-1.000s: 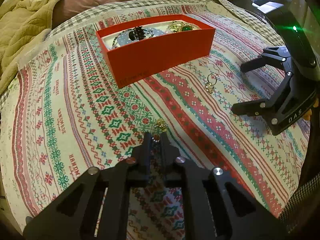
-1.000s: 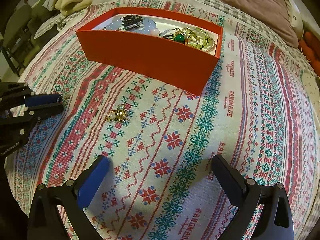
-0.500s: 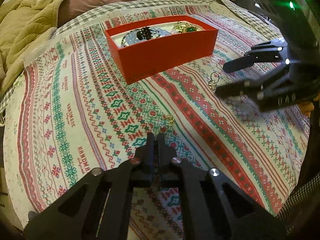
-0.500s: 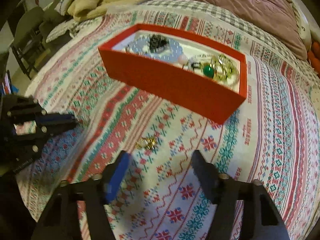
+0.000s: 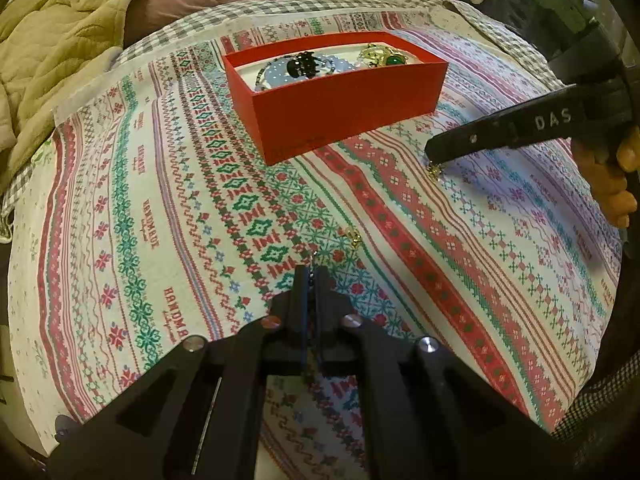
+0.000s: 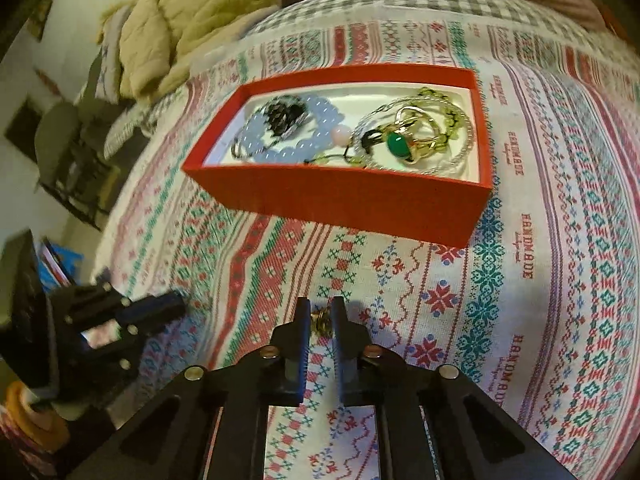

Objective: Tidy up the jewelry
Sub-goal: 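Grasp a gold earring with the left gripper while the right gripper grasps another, then carry both held earrings up and over the red box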

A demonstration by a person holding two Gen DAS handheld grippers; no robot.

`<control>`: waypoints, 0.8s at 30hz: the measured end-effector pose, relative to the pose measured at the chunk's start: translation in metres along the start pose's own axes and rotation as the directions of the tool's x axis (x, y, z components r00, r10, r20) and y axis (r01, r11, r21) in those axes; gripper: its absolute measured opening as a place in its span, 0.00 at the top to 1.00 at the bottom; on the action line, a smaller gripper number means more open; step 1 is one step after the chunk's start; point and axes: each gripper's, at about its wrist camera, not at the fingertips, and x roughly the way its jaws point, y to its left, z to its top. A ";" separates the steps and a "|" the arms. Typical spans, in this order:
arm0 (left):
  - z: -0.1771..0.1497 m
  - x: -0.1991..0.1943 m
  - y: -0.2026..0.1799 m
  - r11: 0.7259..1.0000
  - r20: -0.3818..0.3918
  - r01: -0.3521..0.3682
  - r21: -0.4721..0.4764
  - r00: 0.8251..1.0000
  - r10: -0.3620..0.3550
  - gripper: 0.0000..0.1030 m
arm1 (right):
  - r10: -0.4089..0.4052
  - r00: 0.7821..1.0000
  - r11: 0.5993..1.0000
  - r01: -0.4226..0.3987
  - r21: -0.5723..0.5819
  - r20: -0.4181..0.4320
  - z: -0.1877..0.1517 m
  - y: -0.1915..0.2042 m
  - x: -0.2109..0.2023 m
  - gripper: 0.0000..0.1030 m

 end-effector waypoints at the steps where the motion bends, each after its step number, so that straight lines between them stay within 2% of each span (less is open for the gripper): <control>1: 0.000 0.000 0.001 1.000 -0.001 0.000 -0.005 1.000 0.000 0.96 | 0.005 1.000 1.000 -0.005 0.007 0.003 0.000 -0.001 -0.001 0.92; 4: 0.002 0.001 0.002 1.000 -0.009 0.000 -0.019 1.000 0.000 0.96 | 0.026 1.000 0.999 -0.026 0.029 0.014 0.002 -0.003 -0.007 0.94; 6: 0.002 0.002 0.002 1.000 -0.013 -0.003 -0.025 1.000 0.003 0.96 | 0.012 1.000 1.000 -0.012 0.016 0.018 0.002 -0.001 -0.011 0.94; 8: 0.002 0.002 0.002 1.000 -0.016 -0.006 -0.029 1.000 0.005 0.96 | -0.029 0.999 0.999 0.030 -0.028 0.029 0.002 0.004 -0.014 0.91; 10: 0.002 0.001 0.002 1.000 -0.016 -0.005 -0.030 1.000 0.004 0.96 | -0.036 0.999 0.995 0.039 -0.089 0.039 0.001 0.010 -0.016 0.87; 12: 0.001 0.001 0.002 0.999 -0.017 -0.002 -0.032 1.000 0.002 0.96 | -0.084 0.995 0.970 0.092 -0.226 0.046 -0.003 0.021 -0.017 0.81; 13: 0.001 0.001 0.003 0.999 -0.017 -0.001 -0.033 1.000 0.000 0.96 | -0.136 0.989 0.942 0.145 -0.304 0.049 -0.007 0.027 -0.016 0.78; 14: 0.001 0.001 0.003 0.999 -0.018 0.001 -0.033 1.000 -0.001 0.96 | -0.180 0.982 0.913 0.188 -0.361 0.057 -0.011 0.029 -0.014 0.67; 15: 0.001 0.001 0.003 0.999 -0.018 0.001 -0.033 1.000 -0.002 0.96 | -0.226 0.972 0.879 0.232 -0.415 0.066 -0.017 0.030 -0.012 0.52; 16: 0.001 0.001 0.003 0.999 -0.019 0.002 -0.033 1.000 -0.002 0.96 | -0.258 0.963 0.853 0.263 -0.451 0.075 -0.022 0.029 -0.009 0.47; 19: 0.001 0.002 0.003 0.999 -0.021 0.002 -0.033 1.000 -0.003 0.96 | -0.309 0.949 0.820 0.303 -0.485 0.070 -0.030 0.020 -0.002 0.46; 24: 0.001 0.003 0.001 0.999 -0.023 0.005 -0.032 1.000 -0.006 0.96 | -0.286 0.957 0.819 0.271 -0.506 0.050 -0.029 0.025 0.007 0.46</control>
